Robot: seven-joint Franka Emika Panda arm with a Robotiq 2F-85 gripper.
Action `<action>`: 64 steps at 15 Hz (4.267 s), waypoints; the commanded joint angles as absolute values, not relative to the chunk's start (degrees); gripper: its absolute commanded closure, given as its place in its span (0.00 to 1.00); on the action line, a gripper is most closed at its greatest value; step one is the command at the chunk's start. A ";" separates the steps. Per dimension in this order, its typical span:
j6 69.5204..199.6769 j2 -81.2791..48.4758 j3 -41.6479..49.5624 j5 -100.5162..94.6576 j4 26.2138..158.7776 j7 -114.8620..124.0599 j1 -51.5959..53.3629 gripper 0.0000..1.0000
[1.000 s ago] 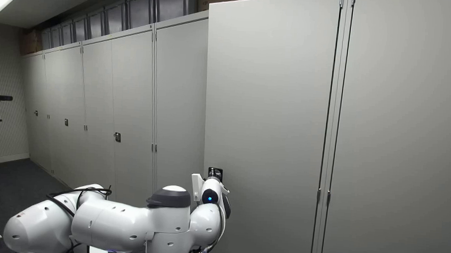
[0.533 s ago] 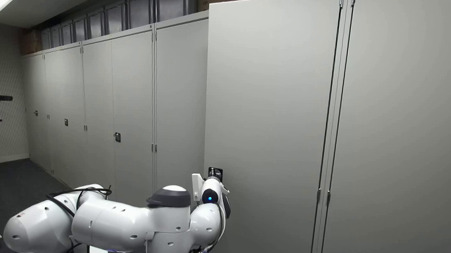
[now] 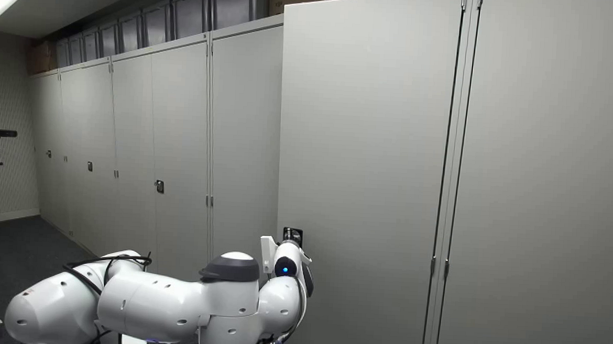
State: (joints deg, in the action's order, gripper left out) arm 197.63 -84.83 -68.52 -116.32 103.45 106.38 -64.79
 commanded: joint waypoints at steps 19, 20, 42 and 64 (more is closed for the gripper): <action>200.22 -84.83 -71.55 -116.34 107.30 109.40 -65.94 0.92; 200.21 -84.83 -71.56 -116.37 107.39 109.37 -66.01 0.92; 199.26 -82.41 -66.01 -105.47 105.73 96.69 -64.64 0.92; 198.04 -84.70 -70.77 -111.65 107.70 104.13 -64.82 0.92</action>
